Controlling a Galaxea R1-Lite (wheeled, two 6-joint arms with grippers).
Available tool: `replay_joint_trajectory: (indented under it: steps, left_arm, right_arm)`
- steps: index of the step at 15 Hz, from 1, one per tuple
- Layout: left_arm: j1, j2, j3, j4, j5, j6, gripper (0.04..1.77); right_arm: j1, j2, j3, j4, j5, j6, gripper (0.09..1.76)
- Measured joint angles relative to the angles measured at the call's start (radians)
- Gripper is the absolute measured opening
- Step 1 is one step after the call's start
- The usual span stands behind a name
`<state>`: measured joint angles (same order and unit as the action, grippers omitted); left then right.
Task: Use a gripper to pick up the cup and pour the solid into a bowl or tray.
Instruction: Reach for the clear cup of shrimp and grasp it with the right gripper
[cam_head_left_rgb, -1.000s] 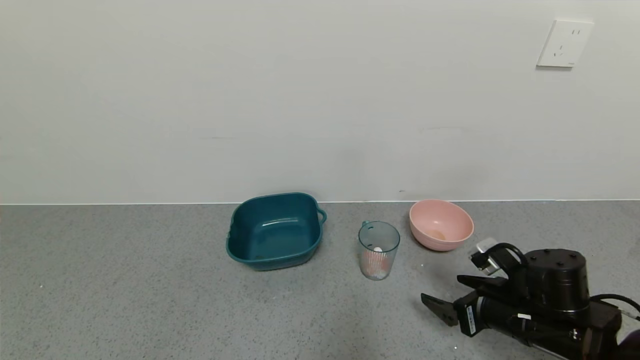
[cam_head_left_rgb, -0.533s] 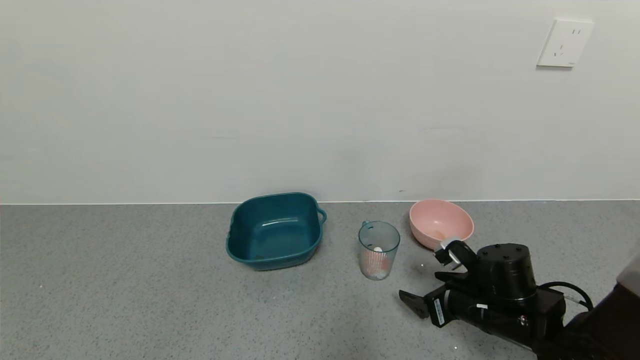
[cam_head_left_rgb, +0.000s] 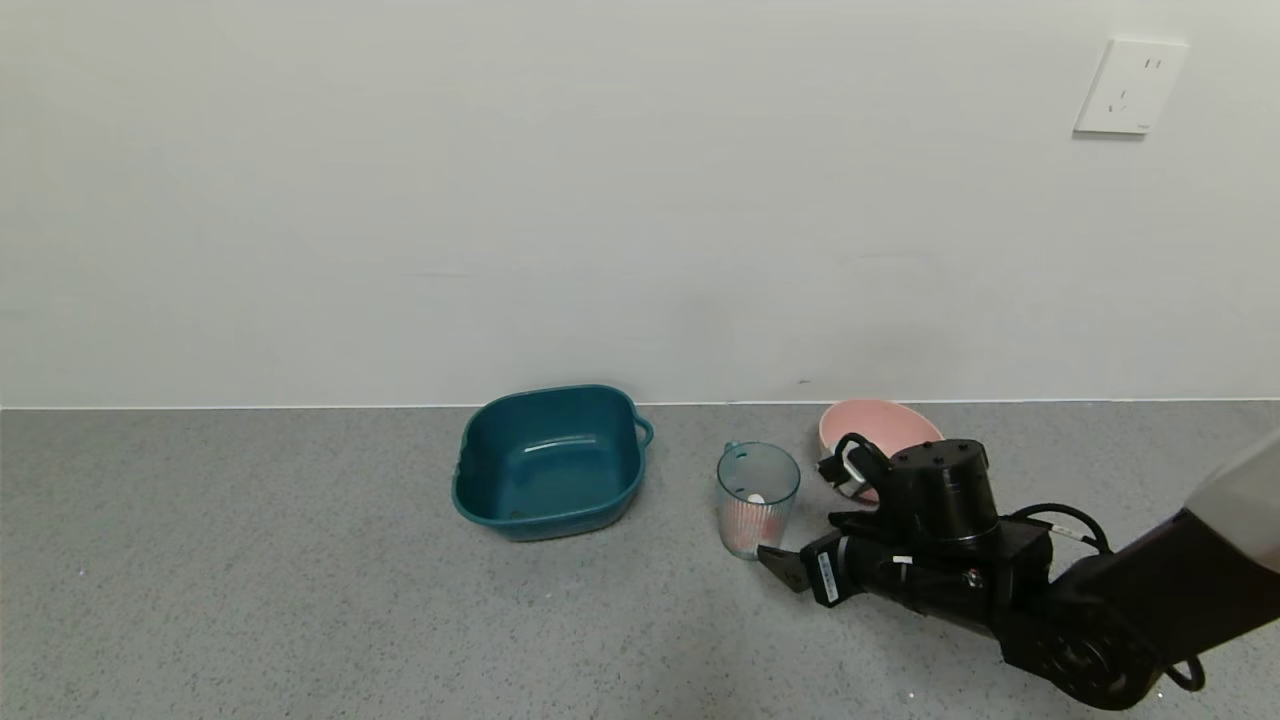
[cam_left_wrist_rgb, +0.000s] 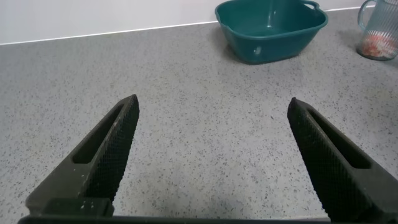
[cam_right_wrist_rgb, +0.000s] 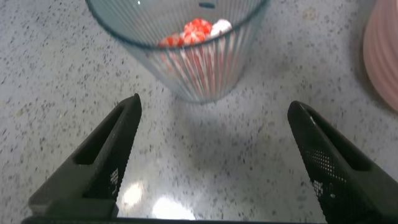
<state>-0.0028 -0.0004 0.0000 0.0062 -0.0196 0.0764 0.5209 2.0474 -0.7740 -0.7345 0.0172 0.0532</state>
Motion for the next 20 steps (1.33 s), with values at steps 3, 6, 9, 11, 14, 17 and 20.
replay_joint_trajectory:
  steps: [3, 6, 9, 11, 14, 17, 20]
  left_arm:
    - [0.000, 0.000, 0.000, 0.000, 0.000, 0.000, 1.72]
    - [0.000, 0.000, 0.000, 0.000, 0.000, 0.000, 1.72]
    - [0.000, 0.000, 0.000, 0.000, 0.000, 0.000, 1.72]
    - [0.000, 0.000, 0.000, 0.000, 0.000, 0.000, 1.72]
    - [0.000, 0.000, 0.000, 0.000, 0.000, 0.000, 1.72]
    - [0.000, 0.000, 0.000, 0.000, 0.000, 0.000, 1.72]
    - [0.000, 0.000, 0.000, 0.000, 0.000, 0.000, 1.72]
  right_arm:
    - [0.033, 0.042, -0.081, 0.039, -0.025, 0.018, 1.71]
    - [0.046, 0.086, -0.140, 0.040, -0.026, 0.051, 1.71]
    - [0.047, 0.120, -0.168, 0.019, -0.028, 0.061, 1.71]
    - [0.048, 0.138, -0.180, 0.005, -0.029, 0.072, 1.71]
    - [0.046, 0.160, -0.189, -0.024, -0.030, 0.074, 1.71]
    - [0.047, 0.167, -0.191, -0.026, -0.030, 0.073, 1.71]
    - [0.045, 0.173, -0.199, -0.026, -0.054, 0.073, 1.71]
